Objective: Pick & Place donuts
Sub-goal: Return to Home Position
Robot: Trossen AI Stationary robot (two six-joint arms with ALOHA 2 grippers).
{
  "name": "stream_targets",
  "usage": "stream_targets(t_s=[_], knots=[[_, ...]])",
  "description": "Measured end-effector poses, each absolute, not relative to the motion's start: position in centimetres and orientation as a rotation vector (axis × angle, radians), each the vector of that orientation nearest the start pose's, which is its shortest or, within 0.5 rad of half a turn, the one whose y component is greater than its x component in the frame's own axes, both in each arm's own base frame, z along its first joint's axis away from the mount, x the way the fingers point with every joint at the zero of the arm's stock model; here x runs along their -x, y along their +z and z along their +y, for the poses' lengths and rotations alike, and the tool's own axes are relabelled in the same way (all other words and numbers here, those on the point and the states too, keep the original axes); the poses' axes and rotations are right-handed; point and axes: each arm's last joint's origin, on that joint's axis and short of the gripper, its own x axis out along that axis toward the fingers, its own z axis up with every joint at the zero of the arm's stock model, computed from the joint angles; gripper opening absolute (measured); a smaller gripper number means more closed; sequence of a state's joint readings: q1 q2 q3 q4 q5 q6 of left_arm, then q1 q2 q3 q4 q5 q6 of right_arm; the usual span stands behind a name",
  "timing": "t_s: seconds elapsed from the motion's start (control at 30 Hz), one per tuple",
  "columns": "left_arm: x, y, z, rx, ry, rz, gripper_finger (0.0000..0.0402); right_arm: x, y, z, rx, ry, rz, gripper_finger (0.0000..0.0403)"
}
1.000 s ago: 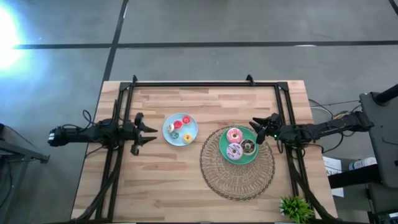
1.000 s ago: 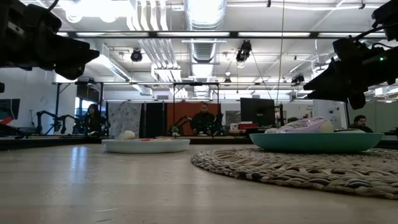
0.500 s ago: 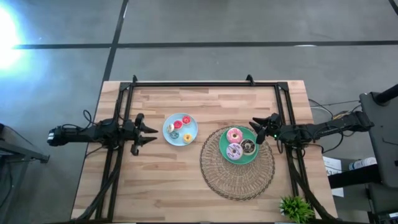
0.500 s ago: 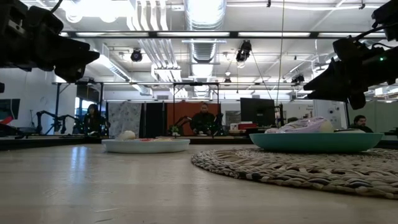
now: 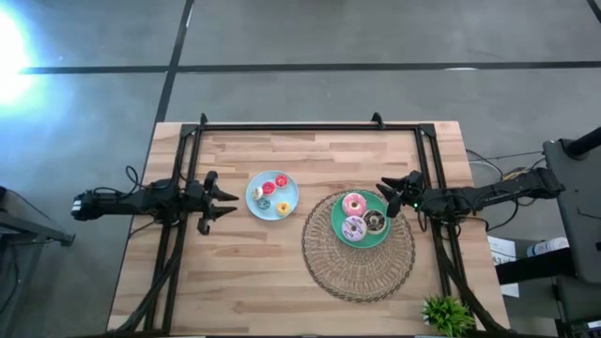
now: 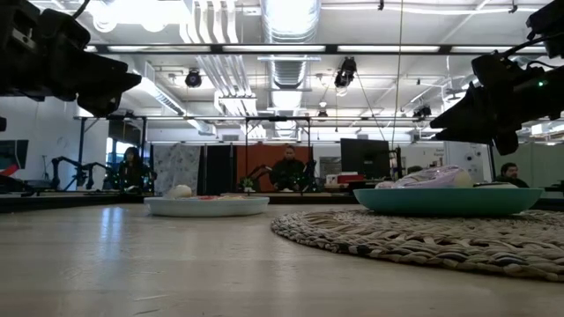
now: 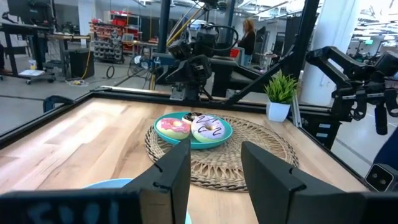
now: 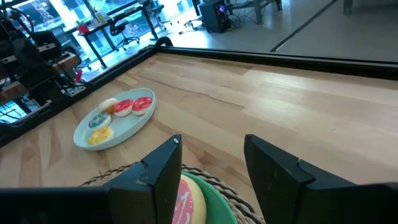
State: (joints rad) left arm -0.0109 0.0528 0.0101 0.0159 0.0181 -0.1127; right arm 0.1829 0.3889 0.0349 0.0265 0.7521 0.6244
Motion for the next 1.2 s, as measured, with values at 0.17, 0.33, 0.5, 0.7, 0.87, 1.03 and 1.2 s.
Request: stream_targets(t_s=[0.17, 0.33, 0.5, 0.7, 0.87, 1.03, 1.2], knots=[[-10.0, 16.4, -0.2, 0.113, -0.027, 0.029, 0.0117, -11.2, 14.6, 0.1, -0.454, -0.633, 0.110, 0.0166], [-10.0, 16.4, -0.2, 0.113, -0.027, 0.029, 0.0117, -11.2, 14.6, 0.1, -0.453, -0.631, 0.110, 0.0166], [-10.0, 16.4, -0.2, 0.113, -0.027, 0.029, 0.0117, -11.2, 14.7, 0.1, -0.455, -0.630, 0.108, 0.0166], [-10.0, 16.4, -0.2, 0.112, -0.027, 0.029, 0.0117, -11.0, 15.1, -0.1, -0.481, -0.634, 0.056, 0.0166], [-10.0, 16.4, -0.2, 0.113, -0.027, 0.029, 0.0117, -10.9, 15.3, -0.1, -0.488, -0.630, 0.045, 0.0166], [-10.0, 16.4, -0.2, 0.112, -0.027, 0.029, 0.0117, -10.7, 15.6, -0.3, -0.503, -0.631, 0.010, 0.0166], [-10.0, 16.4, -0.2, 0.112, -0.027, 0.030, 0.0117, -10.5, 16.1, -0.2, -0.435, -0.462, 0.021, 0.0166]])
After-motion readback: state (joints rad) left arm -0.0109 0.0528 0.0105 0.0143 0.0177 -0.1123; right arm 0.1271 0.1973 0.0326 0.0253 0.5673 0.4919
